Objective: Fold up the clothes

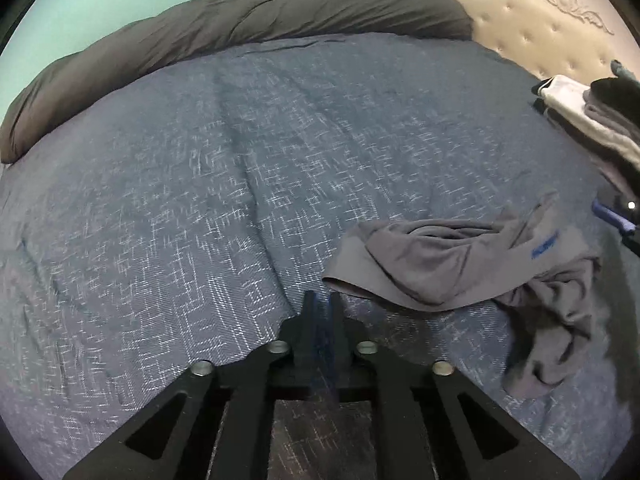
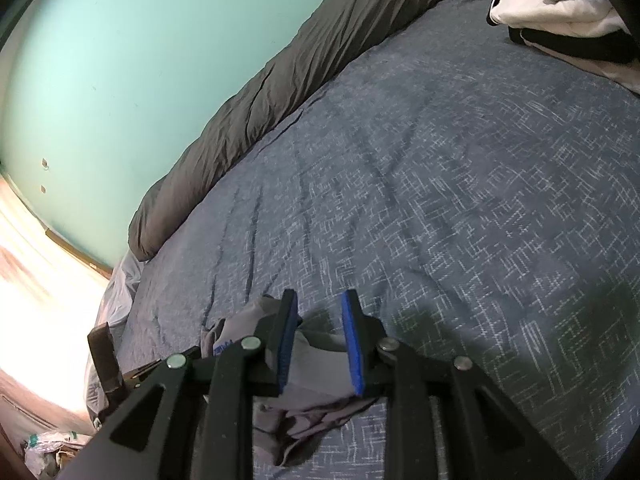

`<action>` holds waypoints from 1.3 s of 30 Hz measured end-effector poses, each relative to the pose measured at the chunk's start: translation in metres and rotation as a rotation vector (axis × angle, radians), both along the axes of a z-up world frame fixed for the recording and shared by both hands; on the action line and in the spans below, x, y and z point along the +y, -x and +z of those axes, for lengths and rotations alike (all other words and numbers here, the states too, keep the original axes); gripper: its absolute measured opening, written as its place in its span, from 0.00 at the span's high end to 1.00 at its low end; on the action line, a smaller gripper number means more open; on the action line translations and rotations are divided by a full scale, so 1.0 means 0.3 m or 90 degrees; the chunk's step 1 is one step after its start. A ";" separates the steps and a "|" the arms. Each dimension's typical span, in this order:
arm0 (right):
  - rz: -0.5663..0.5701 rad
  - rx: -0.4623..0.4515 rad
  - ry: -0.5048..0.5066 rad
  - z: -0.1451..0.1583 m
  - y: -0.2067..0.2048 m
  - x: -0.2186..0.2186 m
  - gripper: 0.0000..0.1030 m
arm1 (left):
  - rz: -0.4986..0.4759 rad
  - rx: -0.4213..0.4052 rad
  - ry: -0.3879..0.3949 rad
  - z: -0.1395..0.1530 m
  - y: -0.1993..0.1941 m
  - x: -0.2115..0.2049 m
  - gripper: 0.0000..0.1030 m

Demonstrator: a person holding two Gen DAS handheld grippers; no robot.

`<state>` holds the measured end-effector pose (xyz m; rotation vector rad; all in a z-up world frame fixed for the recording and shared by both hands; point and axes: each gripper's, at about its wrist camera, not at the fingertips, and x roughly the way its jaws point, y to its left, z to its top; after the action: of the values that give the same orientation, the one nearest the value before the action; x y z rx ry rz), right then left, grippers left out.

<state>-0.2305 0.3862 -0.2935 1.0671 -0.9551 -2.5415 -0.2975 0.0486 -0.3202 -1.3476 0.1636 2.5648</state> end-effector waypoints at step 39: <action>0.017 -0.005 0.019 0.007 0.001 -0.008 0.74 | 0.009 0.026 -0.058 0.185 -0.087 -0.080 0.99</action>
<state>-0.2309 0.3838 -0.2913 1.0746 -0.9706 -2.4962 -0.2716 0.0247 -0.2647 -1.2690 0.0448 2.5789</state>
